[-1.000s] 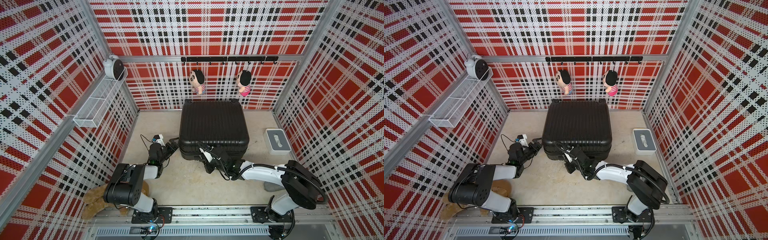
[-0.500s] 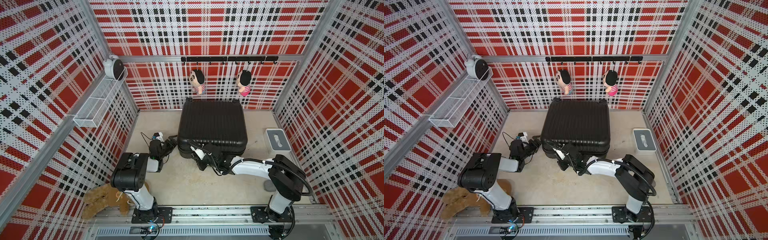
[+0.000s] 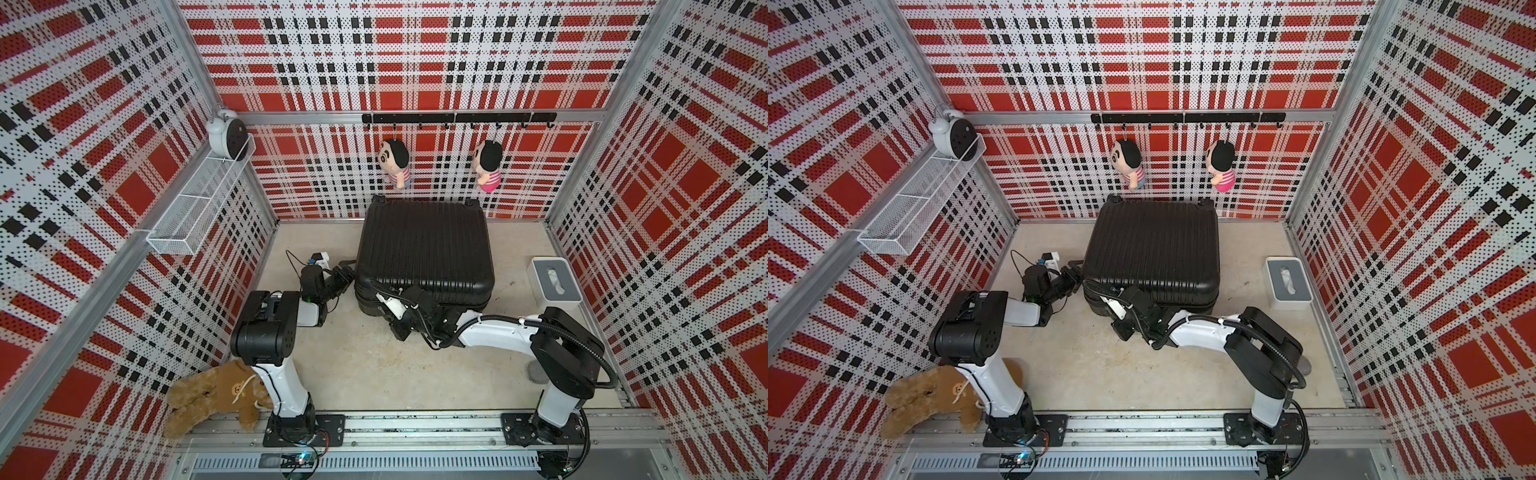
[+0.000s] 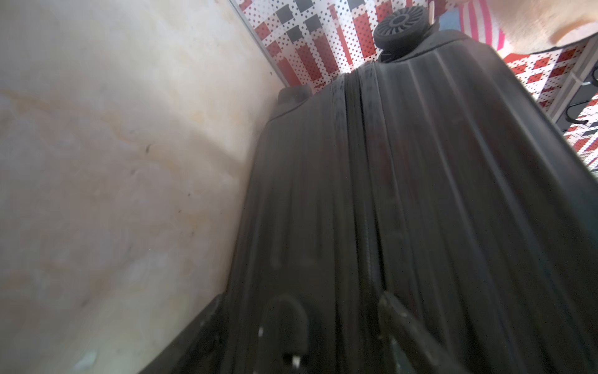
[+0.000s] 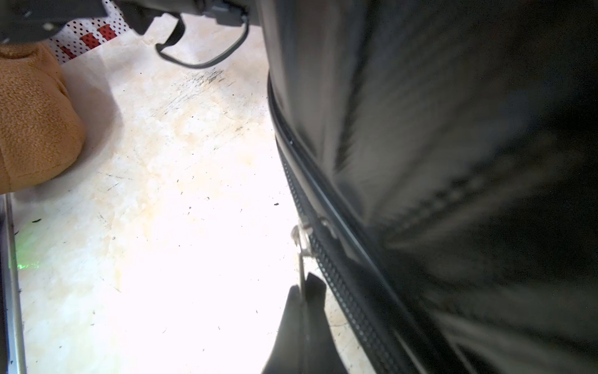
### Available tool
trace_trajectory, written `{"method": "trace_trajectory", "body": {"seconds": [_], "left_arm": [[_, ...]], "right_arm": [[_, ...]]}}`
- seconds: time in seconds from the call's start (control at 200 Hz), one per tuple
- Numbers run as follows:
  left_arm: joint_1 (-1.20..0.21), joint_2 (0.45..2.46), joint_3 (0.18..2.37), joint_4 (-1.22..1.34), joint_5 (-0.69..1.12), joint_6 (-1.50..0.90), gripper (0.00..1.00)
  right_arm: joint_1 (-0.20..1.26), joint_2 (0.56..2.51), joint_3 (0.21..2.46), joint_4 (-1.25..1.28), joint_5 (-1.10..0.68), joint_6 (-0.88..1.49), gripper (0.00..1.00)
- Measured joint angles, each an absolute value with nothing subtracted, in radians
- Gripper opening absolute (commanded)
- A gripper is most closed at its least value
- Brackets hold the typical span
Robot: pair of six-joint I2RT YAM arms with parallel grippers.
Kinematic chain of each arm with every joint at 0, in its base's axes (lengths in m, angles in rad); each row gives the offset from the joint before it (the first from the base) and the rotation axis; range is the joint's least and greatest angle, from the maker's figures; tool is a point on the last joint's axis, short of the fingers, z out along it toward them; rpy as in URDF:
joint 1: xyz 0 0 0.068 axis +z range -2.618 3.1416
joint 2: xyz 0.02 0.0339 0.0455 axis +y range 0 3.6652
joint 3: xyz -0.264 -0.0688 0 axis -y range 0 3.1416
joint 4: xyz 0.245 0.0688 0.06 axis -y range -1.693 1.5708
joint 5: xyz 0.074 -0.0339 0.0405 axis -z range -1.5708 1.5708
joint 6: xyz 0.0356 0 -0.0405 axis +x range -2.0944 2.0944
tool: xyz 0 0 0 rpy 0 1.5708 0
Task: Open the suitcase zippers
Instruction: Adjust the suitcase at the center of the board.
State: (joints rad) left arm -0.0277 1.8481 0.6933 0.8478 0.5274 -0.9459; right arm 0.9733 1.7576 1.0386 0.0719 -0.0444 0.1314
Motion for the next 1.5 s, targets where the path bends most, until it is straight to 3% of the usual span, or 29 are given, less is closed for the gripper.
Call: {"method": "trace_trajectory", "body": {"seconds": [0.14,0.346,0.576,0.817,1.308,1.498], "left_arm": [[-0.028,1.862,0.706,0.846,0.535,-0.935,0.72],[-0.028,1.898,0.722,0.905,0.56,-0.939,0.57],[-0.052,1.876,0.661,0.974,0.513,-0.959,0.5],[-0.111,1.776,0.499,1.008,0.426,-0.982,0.48],[-0.443,1.713,0.421,0.981,0.272,-1.044,0.49],[-0.436,1.713,0.419,0.976,0.331,-1.045,0.5]], "right_arm": [[0.973,1.758,1.039,0.071,-0.045,0.13,0.0],[0.973,1.758,1.039,0.065,-0.045,0.125,0.0],[0.974,1.748,1.039,0.043,-0.038,0.118,0.0],[0.975,1.652,0.972,0.006,0.005,0.128,0.0],[0.953,1.339,0.724,-0.118,0.171,0.199,0.0],[0.937,1.31,0.693,-0.113,0.181,0.213,0.0]]}}
